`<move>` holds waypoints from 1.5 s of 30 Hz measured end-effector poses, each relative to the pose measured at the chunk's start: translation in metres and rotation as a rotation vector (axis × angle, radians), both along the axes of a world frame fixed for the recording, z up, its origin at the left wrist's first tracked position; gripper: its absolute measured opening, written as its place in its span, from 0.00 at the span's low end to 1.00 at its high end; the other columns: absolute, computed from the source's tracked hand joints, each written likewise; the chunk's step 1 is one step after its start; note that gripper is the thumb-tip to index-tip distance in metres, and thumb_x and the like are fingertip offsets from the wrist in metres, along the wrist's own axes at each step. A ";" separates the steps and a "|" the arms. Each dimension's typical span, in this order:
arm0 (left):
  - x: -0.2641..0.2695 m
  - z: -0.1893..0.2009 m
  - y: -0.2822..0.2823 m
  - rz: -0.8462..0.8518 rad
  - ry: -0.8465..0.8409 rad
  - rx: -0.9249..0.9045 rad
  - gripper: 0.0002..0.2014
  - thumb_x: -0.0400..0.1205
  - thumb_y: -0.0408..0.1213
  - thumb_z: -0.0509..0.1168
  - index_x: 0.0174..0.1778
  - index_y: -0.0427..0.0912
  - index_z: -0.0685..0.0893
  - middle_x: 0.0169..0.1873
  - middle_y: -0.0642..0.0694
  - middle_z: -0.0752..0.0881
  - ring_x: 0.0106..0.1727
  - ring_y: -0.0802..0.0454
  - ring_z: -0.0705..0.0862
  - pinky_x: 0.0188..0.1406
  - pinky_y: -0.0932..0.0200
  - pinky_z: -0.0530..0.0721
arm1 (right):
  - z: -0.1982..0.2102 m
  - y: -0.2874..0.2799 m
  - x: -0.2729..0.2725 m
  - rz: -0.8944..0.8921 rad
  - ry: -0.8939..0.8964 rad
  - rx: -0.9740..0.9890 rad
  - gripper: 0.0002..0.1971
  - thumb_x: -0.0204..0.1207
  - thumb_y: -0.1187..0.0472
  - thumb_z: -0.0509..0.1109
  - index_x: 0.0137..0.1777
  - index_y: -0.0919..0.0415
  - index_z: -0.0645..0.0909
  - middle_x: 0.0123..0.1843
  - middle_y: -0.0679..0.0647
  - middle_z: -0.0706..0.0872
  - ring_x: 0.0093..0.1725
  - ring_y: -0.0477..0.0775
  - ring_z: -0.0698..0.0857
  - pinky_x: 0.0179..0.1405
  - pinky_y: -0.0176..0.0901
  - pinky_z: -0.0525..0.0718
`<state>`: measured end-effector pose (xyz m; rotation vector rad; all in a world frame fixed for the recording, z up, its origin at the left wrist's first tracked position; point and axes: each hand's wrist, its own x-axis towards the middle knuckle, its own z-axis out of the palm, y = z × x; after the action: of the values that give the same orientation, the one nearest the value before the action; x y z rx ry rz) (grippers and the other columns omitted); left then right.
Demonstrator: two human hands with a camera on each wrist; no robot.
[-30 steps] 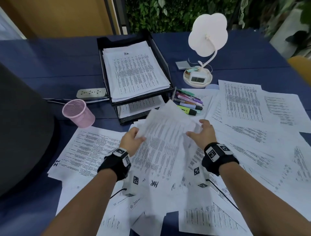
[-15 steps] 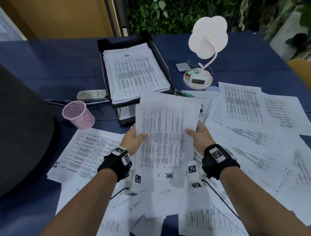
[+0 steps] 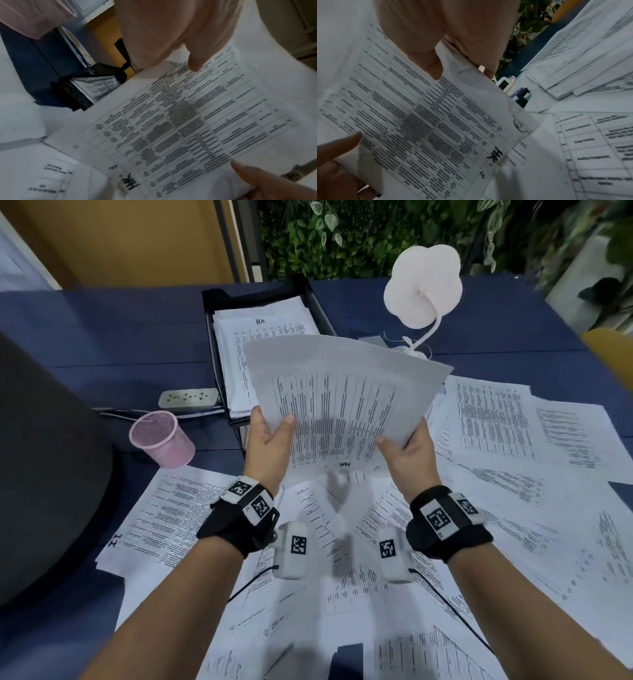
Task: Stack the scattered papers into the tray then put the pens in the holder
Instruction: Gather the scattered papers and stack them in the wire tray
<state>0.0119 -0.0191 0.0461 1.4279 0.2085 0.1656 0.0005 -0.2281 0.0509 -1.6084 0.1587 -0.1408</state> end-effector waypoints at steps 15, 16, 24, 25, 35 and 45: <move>0.012 -0.004 0.005 -0.175 0.089 0.197 0.13 0.84 0.35 0.62 0.65 0.44 0.74 0.59 0.52 0.84 0.61 0.56 0.82 0.65 0.56 0.78 | -0.015 -0.021 0.007 -0.021 0.166 -0.094 0.15 0.79 0.71 0.65 0.63 0.59 0.79 0.57 0.51 0.86 0.59 0.52 0.85 0.66 0.48 0.81; 0.011 -0.010 0.007 -0.192 0.128 0.244 0.13 0.84 0.34 0.61 0.65 0.43 0.74 0.56 0.52 0.84 0.59 0.55 0.82 0.64 0.57 0.78 | -0.022 -0.025 0.006 -0.031 0.200 -0.097 0.15 0.79 0.71 0.66 0.62 0.59 0.79 0.56 0.52 0.87 0.58 0.54 0.86 0.63 0.47 0.82; 0.011 -0.061 0.038 -0.382 0.333 0.921 0.16 0.82 0.33 0.62 0.67 0.43 0.76 0.59 0.45 0.82 0.59 0.44 0.82 0.54 0.57 0.79 | -0.079 -0.047 -0.004 -0.079 0.494 -0.178 0.14 0.76 0.72 0.66 0.60 0.64 0.80 0.58 0.60 0.86 0.52 0.57 0.83 0.54 0.44 0.79; 0.013 -0.063 0.042 -0.482 0.379 1.123 0.18 0.81 0.32 0.61 0.68 0.45 0.75 0.63 0.46 0.81 0.62 0.43 0.81 0.58 0.55 0.78 | -0.084 -0.049 -0.005 -0.076 0.532 -0.197 0.14 0.76 0.72 0.66 0.61 0.65 0.80 0.58 0.61 0.85 0.51 0.56 0.82 0.55 0.44 0.78; 0.020 -0.068 0.063 -0.876 0.444 1.929 0.35 0.66 0.45 0.75 0.68 0.52 0.68 0.63 0.48 0.77 0.65 0.45 0.74 0.66 0.46 0.65 | -0.094 -0.051 0.002 0.025 0.662 -0.350 0.16 0.74 0.70 0.68 0.62 0.68 0.78 0.58 0.63 0.84 0.55 0.62 0.83 0.58 0.51 0.81; 0.028 -0.035 0.059 -0.870 0.369 1.535 0.17 0.72 0.37 0.72 0.28 0.47 0.68 0.29 0.51 0.72 0.42 0.42 0.77 0.36 0.59 0.70 | -0.095 -0.054 -0.001 0.058 0.635 -0.343 0.14 0.75 0.70 0.67 0.60 0.64 0.78 0.59 0.63 0.85 0.58 0.62 0.83 0.63 0.57 0.81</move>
<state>0.0403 0.0395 0.0108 2.9157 -0.3634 -0.8483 -0.0001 -0.2816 -0.0437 -1.9544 0.6018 0.4156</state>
